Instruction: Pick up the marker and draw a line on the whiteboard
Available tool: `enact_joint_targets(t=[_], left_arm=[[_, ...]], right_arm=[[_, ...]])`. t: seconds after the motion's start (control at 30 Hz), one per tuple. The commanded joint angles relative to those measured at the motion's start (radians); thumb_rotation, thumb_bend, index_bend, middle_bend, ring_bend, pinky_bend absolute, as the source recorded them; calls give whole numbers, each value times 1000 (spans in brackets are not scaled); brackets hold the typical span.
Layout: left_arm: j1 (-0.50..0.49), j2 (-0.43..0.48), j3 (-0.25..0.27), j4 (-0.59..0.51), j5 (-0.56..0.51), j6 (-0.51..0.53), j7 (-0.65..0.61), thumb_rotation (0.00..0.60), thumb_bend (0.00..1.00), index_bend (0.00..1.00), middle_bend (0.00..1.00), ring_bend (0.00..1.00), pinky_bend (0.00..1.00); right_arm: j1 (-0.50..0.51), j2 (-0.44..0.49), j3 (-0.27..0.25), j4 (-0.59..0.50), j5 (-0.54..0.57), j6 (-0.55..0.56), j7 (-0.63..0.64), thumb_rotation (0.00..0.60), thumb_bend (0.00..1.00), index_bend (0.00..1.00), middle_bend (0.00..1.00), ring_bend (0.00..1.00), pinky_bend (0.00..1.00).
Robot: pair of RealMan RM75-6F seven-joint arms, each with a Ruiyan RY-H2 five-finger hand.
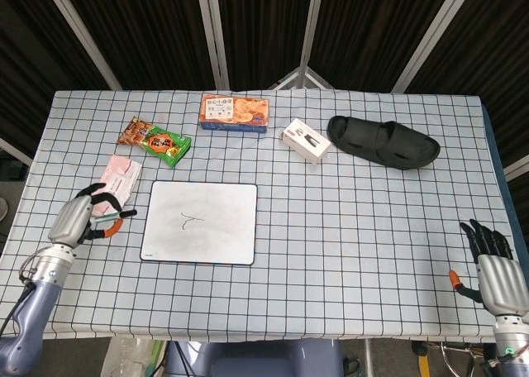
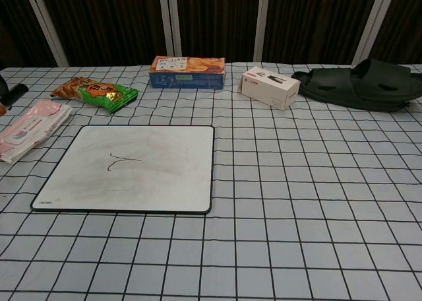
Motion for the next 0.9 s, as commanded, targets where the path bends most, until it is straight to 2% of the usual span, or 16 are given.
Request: enact_joint_targets(t=[0.03, 0.2, 0.33, 0.43, 0.57, 0.7, 0.73, 0.87, 0.9], left_arm=[[-17, -53, 60, 69, -25, -41, 120, 600, 504, 771, 406, 127, 104], [-40, -110, 91, 129, -48, -64, 247, 600, 461, 726, 333, 117, 73], [-50, -129, 103, 151, -74, -79, 308, 600, 406, 651, 251, 75, 32], [-54, -127, 111, 155, -81, -86, 334, 600, 364, 597, 179, 35, 8], [-55, -115, 114, 145, -75, -85, 343, 600, 308, 477, 56, 1, 0], [-46, -76, 106, 99, -63, -67, 316, 600, 274, 378, 8, 0, 0], [-43, -64, 106, 86, -60, -64, 309, 600, 253, 331, 2, 0, 0], [-18, -9, 101, 23, -29, -21, 266, 600, 130, 32, 0, 0, 0], [-8, 9, 101, 2, -15, 0, 253, 600, 112, 5, 0, 0, 0]], right_arm=[[1, 0, 1, -1, 2, -1, 0, 600, 344, 0, 0, 0, 0], [-1, 2, 3, -1, 4, 1, 6, 600, 344, 0, 0, 0, 0], [-2, 4, 2, 0, 3, 3, 12, 600, 343, 0, 0, 0, 0], [-3, 5, 3, 2, 2, 4, 14, 600, 344, 0, 0, 0, 0], [-2, 6, 3, 0, 1, 4, 15, 600, 344, 0, 0, 0, 0], [-4, 6, -1, 0, -5, 5, 14, 600, 343, 0, 0, 0, 0], [-4, 6, -1, 0, -6, 5, 13, 600, 343, 0, 0, 0, 0], [-4, 6, -2, 1, -10, 6, 14, 600, 344, 0, 0, 0, 0], [-4, 6, -2, 1, -11, 6, 14, 600, 344, 0, 0, 0, 0]])
